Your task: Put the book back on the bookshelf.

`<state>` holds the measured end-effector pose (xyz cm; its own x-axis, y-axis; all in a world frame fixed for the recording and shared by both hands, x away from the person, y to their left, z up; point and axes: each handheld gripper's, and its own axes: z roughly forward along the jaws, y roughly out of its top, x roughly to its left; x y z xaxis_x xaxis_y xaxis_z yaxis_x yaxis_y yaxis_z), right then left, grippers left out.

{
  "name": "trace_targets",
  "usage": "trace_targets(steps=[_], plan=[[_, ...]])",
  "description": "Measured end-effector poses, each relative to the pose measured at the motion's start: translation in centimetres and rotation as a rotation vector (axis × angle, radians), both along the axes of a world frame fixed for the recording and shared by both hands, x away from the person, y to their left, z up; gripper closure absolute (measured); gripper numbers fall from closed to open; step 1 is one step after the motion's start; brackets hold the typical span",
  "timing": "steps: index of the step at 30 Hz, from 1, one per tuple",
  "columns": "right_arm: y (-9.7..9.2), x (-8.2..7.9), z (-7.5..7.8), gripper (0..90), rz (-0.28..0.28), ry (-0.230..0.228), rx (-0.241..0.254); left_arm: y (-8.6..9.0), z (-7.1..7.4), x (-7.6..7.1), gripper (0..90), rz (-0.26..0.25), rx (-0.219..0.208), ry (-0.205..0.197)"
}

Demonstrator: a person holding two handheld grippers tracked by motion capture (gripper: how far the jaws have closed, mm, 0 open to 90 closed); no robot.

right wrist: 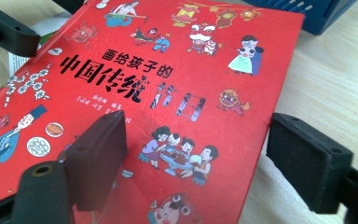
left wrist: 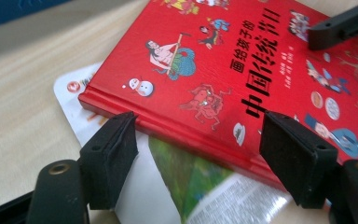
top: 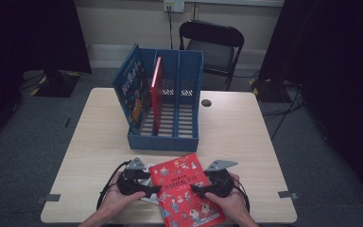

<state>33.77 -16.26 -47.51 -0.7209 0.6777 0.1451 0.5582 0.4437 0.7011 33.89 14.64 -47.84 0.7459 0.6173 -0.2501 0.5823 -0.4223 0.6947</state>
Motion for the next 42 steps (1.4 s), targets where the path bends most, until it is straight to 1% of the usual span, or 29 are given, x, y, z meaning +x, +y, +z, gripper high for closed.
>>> trace_targets(steps=[3, 4, 6, 7, 9, 10, 13, 15, 17, 20, 22, 24, 25, 26, 28, 31, 32, 35, 36, 38, 40, 42], plan=[[-0.2, 0.3, -0.2, 15.6, -0.003, 0.027, 0.013, -0.4, 0.1, 0.1, 27.0, -0.007, 0.035, -0.024], [-0.2, 0.4, -0.2, 15.0, -0.005, 0.035, 0.016, -0.5, 0.1, 0.2, 26.6, -0.006, 0.04, -0.027], [-0.2, 0.6, -0.3, 13.8, -0.011, 0.049, 0.021, -0.7, 0.1, 0.3, 25.8, -0.008, 0.04, -0.027], [-0.2, 0.6, -0.3, 13.1, -0.011, 0.049, 0.021, -0.7, 0.1, 0.5, 25.8, -0.021, 0.049, -0.027], [-0.1, 0.8, -0.4, 11.6, -0.011, 0.056, 0.025, -0.9, 0.2, 0.9, 25.8, -0.032, 0.051, -0.021], [0.0, 0.9, -0.4, 10.2, -0.014, 0.055, 0.019, -0.9, 0.2, 1.1, 26.0, -0.031, 0.054, -0.021], [0.1, 1.1, -0.4, 8.5, -0.022, 0.052, 0.013, -1.1, 0.1, 1.2, 26.2, -0.02, 0.039, -0.029], [0.2, 1.2, -0.5, 8.1, -0.028, 0.052, 0.014, -1.1, -0.1, 1.2, 26.2, -0.006, 0.025, -0.044], [0.2, 1.4, -0.5, 8.2, -0.04, 0.05, 0.016, -1.2, -0.2, 1.3, 26.1, -0.007, 0.017, -0.051], [0.3, 1.2, -0.3, 10.1, -0.057, 0.04, 0.002, -1.1, -0.3, 1.4, 25.9, -0.012, 0.008, -0.056], [0.2, 1.0, 0.0, 13.7, -0.067, 0.023, 0.011, -1.0, -0.4, 1.4, 25.9, -0.014, -0.006, -0.055], [0.0, 0.7, 0.5, 17.5, -0.073, -0.008, 0.036, -0.9, -0.4, 1.5, 25.8, -0.016, -0.019, -0.048], [-0.1, 0.6, 0.8, 18.8, -0.072, -0.02, 0.047, -0.9, -0.4, 1.6, 25.8, -0.015, -0.019, -0.046], [-0.1, 0.6, 1.1, 19.0, -0.071, -0.019, 0.061, -0.8, -0.4, 1.6, 25.6, -0.014, -0.02, -0.047], [-0.2, 0.8, 1.6, 20.3, -0.063, -0.014, 0.088, -0.8, -0.4, 1.7, 25.1, -0.011, -0.026, -0.041], [0.0, 1.4, 2.1, 24.8, -0.043, -0.013, 0.103, -0.8, -0.4, 1.9, 24.1, -0.014, -0.031, -0.034], [0.2, 1.6, 2.2, 24.6, -0.033, -0.008, 0.102, -0.8, -0.4, 1.9, 23.6, -0.013, -0.035, -0.031], [1.2, 2.2, 2.4, 24.1, -0.001, -0.009, 0.074, -0.7, -0.4, 2.0, 22.8, -0.013, -0.041, -0.021], [1.5, 2.5, 2.5, 24.3, 0.01, -0.005, 0.076, -0.7, -0.4, 2.1, 22.8, -0.011, -0.048, -0.019], [1.9, 3.0, 2.6, 25.3, 0.027, 0.001, 0.073, -0.6, -0.4, 2.1, 22.6, -0.013, -0.048, -0.018], [2.2, 3.4, 2.7, 27.1, 0.049, 0.018, 0.074, -0.5, -0.5, 2.1, 21.7, -0.019, -0.049, -0.021], [2.1, 3.5, 2.7, 28.5, 0.051, 0.019, 0.081, -0.6, -0.5, 2.1, 21.2, -0.018, -0.047, -0.023]])
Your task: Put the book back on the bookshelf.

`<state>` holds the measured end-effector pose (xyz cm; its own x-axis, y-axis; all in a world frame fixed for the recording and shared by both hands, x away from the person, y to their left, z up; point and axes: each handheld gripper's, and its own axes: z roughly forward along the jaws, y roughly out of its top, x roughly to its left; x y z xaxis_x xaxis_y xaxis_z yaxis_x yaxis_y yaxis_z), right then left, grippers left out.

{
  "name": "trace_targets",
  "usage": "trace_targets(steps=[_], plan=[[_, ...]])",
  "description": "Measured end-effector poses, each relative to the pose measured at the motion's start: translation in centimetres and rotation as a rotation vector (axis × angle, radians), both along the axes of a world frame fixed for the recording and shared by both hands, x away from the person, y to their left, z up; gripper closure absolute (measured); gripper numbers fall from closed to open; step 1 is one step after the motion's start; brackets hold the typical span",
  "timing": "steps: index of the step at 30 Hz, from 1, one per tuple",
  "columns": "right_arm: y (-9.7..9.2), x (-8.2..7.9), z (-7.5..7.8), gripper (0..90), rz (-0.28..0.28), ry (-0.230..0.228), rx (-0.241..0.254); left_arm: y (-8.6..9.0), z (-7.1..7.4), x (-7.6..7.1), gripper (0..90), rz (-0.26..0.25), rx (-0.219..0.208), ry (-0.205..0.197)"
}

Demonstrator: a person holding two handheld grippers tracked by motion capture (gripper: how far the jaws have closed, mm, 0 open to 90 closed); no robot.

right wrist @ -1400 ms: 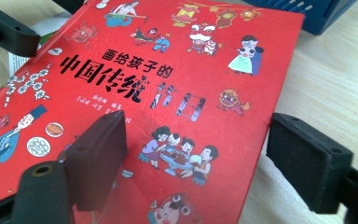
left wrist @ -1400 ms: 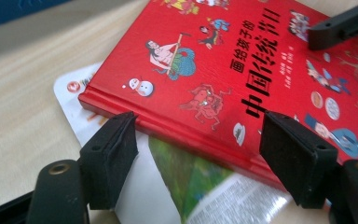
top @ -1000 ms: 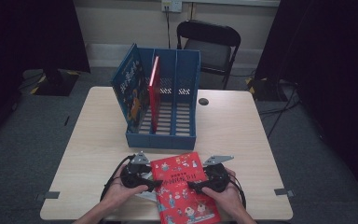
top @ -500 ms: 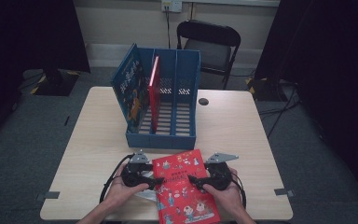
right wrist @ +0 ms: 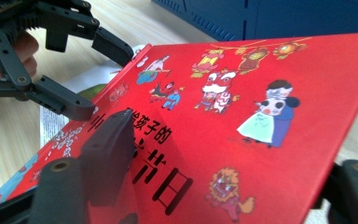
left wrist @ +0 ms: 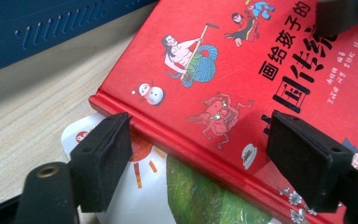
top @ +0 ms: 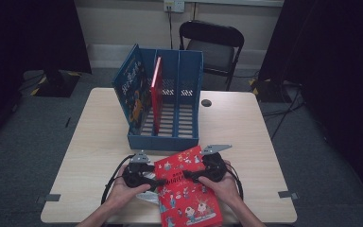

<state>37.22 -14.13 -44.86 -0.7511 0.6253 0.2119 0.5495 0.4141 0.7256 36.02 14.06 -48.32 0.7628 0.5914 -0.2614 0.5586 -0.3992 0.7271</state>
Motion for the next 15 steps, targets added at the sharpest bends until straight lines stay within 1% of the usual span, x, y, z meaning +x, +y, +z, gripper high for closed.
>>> trace_targets(steps=[3, 8, 11, 15], plan=[[-0.03, -0.1, 0.06, 28.7, 0.003, -0.007, -0.002, -0.02, 0.02, -0.07, 21.0, 0.009, 0.001, 0.001], [-0.23, -0.36, 0.01, 30.4, -0.003, -0.008, 0.005, 0.06, 0.1, -0.31, 21.1, 0.008, 0.018, -0.004], [-0.41, -0.52, 0.4, 34.2, 0.007, -0.02, 0.007, 0.16, 0.07, -0.32, 21.0, 0.01, 0.01, 0.001], [-0.36, -0.75, 0.79, 35.9, 0.018, -0.047, -0.001, 0.2, 0.09, -0.33, 19.8, 0.008, -0.002, 0.01]])
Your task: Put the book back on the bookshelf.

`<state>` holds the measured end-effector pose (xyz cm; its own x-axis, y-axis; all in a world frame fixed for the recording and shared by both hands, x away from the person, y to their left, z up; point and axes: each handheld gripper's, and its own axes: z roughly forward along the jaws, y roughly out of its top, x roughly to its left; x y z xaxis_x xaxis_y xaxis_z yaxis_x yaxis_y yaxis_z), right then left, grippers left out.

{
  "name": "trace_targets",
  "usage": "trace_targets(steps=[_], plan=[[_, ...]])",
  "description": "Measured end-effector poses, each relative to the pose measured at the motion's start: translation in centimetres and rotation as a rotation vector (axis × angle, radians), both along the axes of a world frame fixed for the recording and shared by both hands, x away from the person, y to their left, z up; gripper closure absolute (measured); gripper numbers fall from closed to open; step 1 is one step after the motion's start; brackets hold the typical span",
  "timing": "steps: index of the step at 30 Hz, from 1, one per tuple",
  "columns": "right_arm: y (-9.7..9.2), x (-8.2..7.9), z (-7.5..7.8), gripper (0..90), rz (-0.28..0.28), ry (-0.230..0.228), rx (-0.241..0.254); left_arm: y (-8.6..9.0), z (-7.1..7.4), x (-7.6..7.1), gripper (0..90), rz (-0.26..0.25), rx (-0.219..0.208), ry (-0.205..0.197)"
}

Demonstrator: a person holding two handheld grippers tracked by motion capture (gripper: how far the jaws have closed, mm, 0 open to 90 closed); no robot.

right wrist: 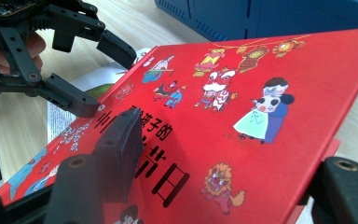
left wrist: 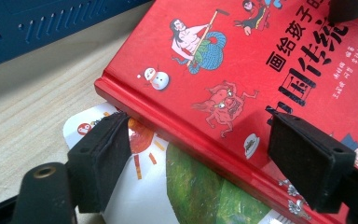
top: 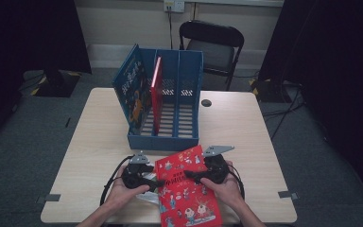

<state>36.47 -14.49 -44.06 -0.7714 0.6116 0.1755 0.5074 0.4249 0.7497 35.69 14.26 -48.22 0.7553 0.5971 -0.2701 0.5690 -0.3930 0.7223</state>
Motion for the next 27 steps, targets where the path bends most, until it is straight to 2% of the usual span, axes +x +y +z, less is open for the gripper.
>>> trace_targets(steps=[5, 8, 9, 13, 15, 18, 23, 27], plan=[[0.2, -0.5, 0.5, 36.9, 0.019, -0.051, -0.012, -0.2, 0.0, -0.1, 17.1, -0.007, -0.02, -0.003], [0.2, -0.9, 1.0, 39.2, 0.03, -0.082, -0.014, 0.0, 0.0, 0.0, 14.5, -0.012, -0.044, 0.013], [0.2, -1.0, 1.1, 40.6, 0.034, -0.086, -0.008, 0.0, 0.0, 0.1, 14.0, -0.01, -0.056, 0.022], [-0.1, -1.1, 1.1, 41.9, 0.037, -0.091, 0.007, -0.1, -0.1, 0.1, 11.6, -0.017, -0.059, 0.022], [-0.1, -1.0, 1.1, 42.0, 0.04, -0.092, 0.008, -0.2, -0.3, 0.3, 8.9, -0.028, -0.064, 0.034], [-0.1, -1.1, 1.1, 43.2, 0.047, -0.099, 0.016, -0.4, -0.4, 0.4, 6.8, -0.04, -0.093, 0.05], [-0.2, -1.5, 1.3, 44.7, 0.061, -0.125, 0.025, -0.4, -0.5, 0.7, 6.6, -0.059, -0.131, 0.072], [-0.1, -1.4, 1.4, 45.6, 0.075, -0.12, 0.03, -0.2, -0.4, 0.8, 9.5, -0.061, -0.147, 0.084]])
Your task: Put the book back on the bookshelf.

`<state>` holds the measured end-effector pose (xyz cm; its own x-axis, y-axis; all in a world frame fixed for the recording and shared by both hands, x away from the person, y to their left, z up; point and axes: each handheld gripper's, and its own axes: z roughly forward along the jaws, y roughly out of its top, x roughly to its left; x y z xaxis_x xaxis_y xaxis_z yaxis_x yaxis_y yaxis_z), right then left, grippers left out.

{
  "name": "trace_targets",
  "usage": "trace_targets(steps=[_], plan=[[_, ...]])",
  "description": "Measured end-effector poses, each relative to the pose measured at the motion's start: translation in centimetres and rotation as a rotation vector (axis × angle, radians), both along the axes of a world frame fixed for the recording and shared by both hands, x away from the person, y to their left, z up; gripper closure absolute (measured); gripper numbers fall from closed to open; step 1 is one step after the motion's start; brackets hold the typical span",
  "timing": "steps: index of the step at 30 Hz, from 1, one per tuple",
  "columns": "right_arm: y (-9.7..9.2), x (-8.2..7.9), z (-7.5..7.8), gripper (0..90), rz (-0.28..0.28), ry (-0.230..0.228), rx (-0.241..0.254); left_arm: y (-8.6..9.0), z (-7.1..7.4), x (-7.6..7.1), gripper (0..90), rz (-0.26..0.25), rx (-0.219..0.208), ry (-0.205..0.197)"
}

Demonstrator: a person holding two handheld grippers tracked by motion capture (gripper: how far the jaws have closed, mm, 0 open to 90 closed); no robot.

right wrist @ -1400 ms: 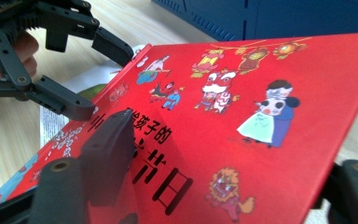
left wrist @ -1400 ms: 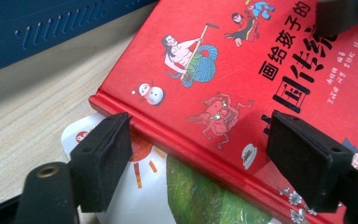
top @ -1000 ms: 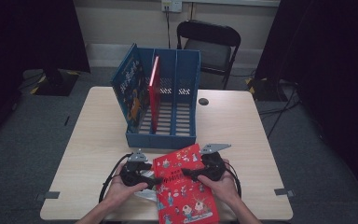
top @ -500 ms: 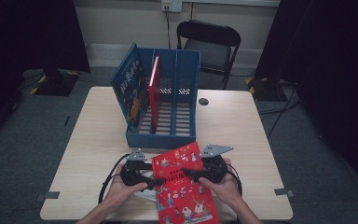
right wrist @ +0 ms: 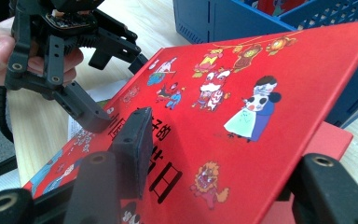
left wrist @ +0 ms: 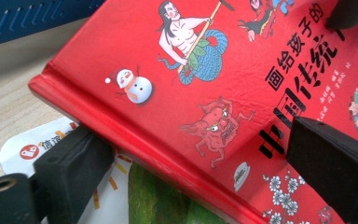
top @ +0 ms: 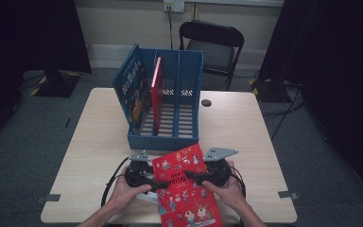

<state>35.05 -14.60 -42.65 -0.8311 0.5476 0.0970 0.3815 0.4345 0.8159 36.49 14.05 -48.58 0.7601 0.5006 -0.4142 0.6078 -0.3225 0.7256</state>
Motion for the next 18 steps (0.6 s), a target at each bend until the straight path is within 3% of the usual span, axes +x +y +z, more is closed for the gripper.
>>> trace_targets(steps=[3, 10, 15, 18], plan=[[-0.1, 0.3, -0.1, 45.8, -0.009, 0.029, -0.001, 0.4, 0.1, 0.1, 16.0, 0.014, -0.017, 0.004], [-0.6, 0.9, -0.2, 44.3, -0.072, 0.1, 0.01, 1.1, 1.0, -0.1, 31.9, 0.043, -0.055, -0.05], [-0.5, 1.0, 0.0, 43.2, -0.103, 0.121, 0.011, 1.2, 1.4, -0.2, 35.2, 0.059, -0.073, -0.05], [-0.5, 1.0, 0.2, 42.2, -0.112, 0.133, 0.02, 1.3, 1.9, -0.3, 38.2, 0.04, -0.093, -0.051]])
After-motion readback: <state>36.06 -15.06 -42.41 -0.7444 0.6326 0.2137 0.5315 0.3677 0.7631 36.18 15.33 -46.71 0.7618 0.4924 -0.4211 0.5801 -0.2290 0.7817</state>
